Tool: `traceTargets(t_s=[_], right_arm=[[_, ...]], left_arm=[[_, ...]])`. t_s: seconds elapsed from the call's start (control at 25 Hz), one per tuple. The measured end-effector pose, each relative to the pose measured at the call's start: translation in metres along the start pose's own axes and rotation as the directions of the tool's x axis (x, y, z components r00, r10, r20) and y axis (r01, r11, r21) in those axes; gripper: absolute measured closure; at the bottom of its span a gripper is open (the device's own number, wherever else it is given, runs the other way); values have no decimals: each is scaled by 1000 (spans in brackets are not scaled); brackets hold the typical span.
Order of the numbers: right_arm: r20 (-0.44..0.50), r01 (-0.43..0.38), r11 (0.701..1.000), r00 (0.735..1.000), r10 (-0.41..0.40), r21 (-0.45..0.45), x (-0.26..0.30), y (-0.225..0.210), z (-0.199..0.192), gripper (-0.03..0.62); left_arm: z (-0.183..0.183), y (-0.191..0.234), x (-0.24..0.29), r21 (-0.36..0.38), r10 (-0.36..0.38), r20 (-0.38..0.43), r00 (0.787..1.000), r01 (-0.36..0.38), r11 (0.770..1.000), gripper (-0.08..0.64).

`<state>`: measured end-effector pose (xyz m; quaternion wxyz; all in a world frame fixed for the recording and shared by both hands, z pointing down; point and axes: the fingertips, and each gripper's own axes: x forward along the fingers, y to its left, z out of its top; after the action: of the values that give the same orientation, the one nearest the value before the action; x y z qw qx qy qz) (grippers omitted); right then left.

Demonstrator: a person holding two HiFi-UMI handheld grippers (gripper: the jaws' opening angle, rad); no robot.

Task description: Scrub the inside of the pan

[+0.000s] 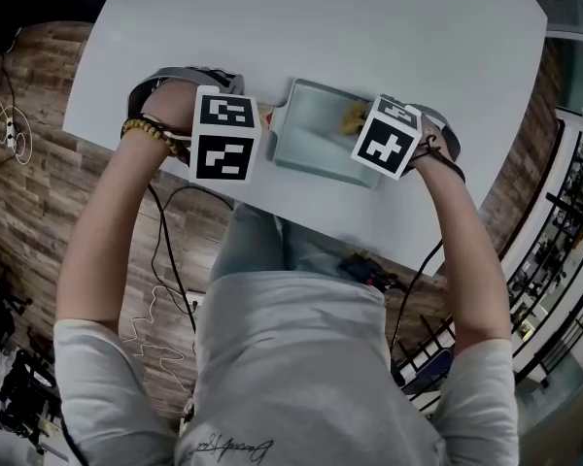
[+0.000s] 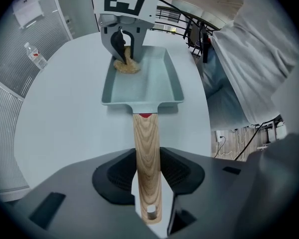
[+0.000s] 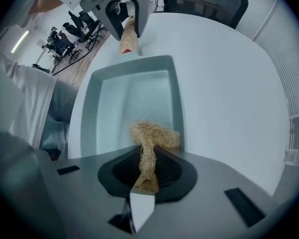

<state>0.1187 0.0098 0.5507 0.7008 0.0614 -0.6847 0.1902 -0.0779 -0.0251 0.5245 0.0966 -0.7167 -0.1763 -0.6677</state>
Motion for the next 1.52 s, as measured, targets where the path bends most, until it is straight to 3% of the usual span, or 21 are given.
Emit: traceTargets(t_s=[0.48,0.72,0.92,1.08,1.28,1.52], right_arm=[[-4,45,999,999,-45,-9,2,-3,4,525],[55,74,997,996,-76,22,-1,-2,7,525],[154,51,995,986,-64,82,-10,6,11,525],[285,6,986,957,-55,169,-22,13,15,525],[437,-59,964,897,-63,259,-37,26,14,525],[533,-107,939,841,-89,327,-44,42,6,525]], left_arm=[[-2,-3,1,-29,-11,20,1000,11,1000,407],[-2,-4,3,-29,-17,15,1000,17,999,405],[-3,-3,1,-25,-1,8,1000,1,1000,405],[-4,-3,1,-26,-3,6,1000,3,1000,405],[-6,-2,3,-25,-11,12,1000,11,1000,403],[-13,-2,10,-39,-30,10,999,31,999,374]])
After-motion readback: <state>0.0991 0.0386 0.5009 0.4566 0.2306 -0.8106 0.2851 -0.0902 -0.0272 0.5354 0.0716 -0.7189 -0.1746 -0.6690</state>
